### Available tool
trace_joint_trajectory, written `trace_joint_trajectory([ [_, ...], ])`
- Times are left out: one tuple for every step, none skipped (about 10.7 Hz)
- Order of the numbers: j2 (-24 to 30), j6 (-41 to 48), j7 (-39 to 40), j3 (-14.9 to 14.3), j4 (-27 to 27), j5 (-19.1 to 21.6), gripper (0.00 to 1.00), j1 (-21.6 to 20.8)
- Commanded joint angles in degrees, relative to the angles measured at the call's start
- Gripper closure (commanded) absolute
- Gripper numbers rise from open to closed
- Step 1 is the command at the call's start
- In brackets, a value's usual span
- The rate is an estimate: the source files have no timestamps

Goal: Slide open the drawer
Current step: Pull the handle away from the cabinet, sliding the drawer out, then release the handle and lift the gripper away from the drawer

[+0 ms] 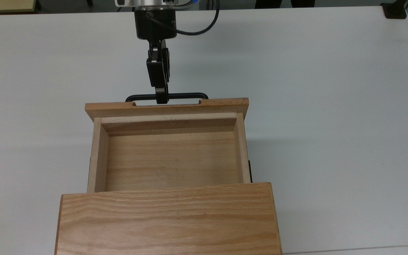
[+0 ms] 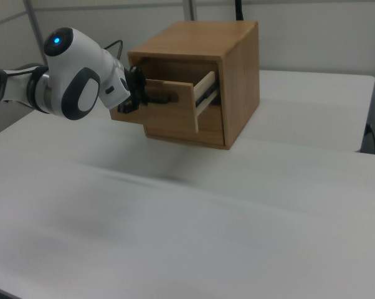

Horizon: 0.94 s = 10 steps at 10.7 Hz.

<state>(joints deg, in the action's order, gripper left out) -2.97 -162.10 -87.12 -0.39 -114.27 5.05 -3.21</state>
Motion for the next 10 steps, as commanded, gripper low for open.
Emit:
trace_joint_trajectory([
  [4.7, 0.5, -1.2, -0.1, -0.5, 2.1, 0.87, -0.6],
  [4.7, 1.9, -1.1, -0.2, 0.4, 2.1, 0.60, -0.4],
  [5.0, 4.0, -0.9, -0.3, 1.8, 2.1, 0.19, -0.3],
  [5.7, 6.1, -0.9, -0.4, 3.2, 2.1, 0.00, -0.4],
  [6.4, 9.1, -0.9, -0.5, 4.7, 2.1, 0.00, -0.3],
  [7.0, 13.5, -0.7, -0.5, 6.9, 2.1, 0.00, -0.3],
  [7.2, 20.3, -0.3, -0.6, 10.3, 2.0, 0.00, -0.3],
  [7.1, 27.6, -0.1, -0.8, 14.0, 1.7, 0.00, -0.3],
  [7.1, 33.5, 1.9, -0.8, 16.9, 1.6, 0.00, -0.3],
  [7.1, 39.1, 5.5, -0.8, 19.2, 1.6, 0.00, -0.3],
])
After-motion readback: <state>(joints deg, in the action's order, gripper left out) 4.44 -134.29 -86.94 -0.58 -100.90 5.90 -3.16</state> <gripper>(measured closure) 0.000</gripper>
